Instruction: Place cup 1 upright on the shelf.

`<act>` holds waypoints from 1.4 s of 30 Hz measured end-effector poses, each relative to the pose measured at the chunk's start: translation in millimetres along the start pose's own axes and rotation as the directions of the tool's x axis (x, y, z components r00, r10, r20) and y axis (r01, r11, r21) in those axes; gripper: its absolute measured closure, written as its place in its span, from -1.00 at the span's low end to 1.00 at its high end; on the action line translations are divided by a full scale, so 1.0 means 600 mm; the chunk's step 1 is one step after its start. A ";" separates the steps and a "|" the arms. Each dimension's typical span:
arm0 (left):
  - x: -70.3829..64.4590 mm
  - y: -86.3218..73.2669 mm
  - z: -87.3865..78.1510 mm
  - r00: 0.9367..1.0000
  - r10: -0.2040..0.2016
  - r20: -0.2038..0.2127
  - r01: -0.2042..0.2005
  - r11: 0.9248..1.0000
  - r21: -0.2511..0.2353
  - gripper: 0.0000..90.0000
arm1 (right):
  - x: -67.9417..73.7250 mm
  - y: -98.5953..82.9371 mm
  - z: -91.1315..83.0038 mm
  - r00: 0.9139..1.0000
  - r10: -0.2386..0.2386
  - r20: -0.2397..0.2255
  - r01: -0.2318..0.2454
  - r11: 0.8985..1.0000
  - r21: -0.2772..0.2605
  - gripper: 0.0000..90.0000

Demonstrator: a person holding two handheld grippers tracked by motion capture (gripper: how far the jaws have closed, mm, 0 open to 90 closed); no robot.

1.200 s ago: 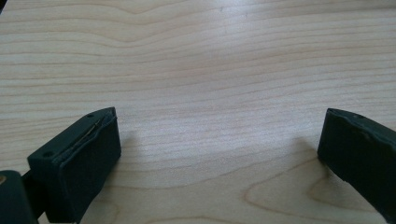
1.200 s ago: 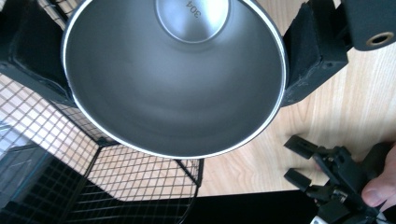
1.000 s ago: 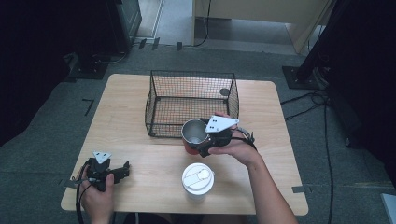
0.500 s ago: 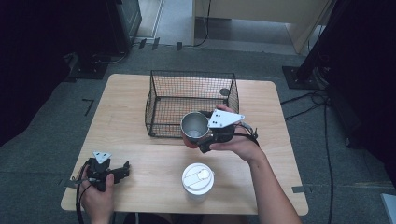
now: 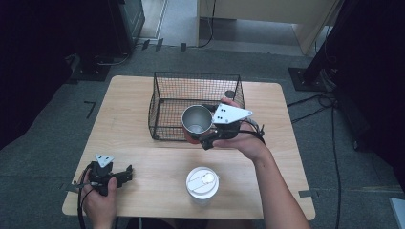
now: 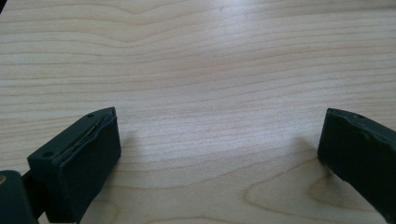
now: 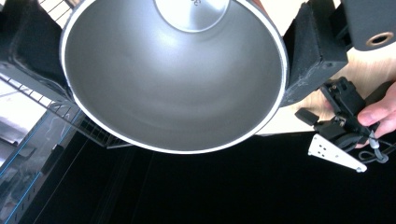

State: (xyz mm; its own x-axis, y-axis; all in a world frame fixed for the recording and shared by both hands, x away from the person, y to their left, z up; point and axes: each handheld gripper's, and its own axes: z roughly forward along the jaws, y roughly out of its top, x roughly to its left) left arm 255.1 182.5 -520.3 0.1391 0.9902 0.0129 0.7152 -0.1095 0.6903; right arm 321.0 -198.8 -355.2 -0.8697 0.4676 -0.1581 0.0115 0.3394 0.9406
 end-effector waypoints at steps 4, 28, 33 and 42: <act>0.000 0.000 0.000 1.000 0.000 0.000 0.000 1.000 0.000 -1.00 | -0.004 0.017 0.003 1.000 -0.011 0.010 0.011 1.000 -0.005 -0.84; 0.000 0.001 0.001 1.000 0.002 0.002 -0.002 1.000 0.000 -1.00 | -0.040 0.075 0.084 0.991 0.033 0.131 -0.029 0.999 -0.031 -0.84; 0.000 0.001 0.001 1.000 0.002 0.001 -0.002 1.000 0.000 -1.00 | -0.049 0.074 0.102 0.987 0.050 0.153 -0.048 0.999 -0.021 -0.84; 0.000 0.000 0.001 1.000 -0.001 0.001 0.001 1.000 -0.002 -1.00 | -0.068 0.051 0.151 0.973 0.102 0.209 -0.109 0.994 0.020 -0.84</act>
State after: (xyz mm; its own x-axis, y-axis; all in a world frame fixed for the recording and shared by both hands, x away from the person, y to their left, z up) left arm 255.7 182.1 -520.4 0.1394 0.9902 0.0115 0.7140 -0.1086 0.6917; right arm 401.7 -133.6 -347.2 -0.7416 0.6599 -0.1205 0.1154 0.3025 0.9461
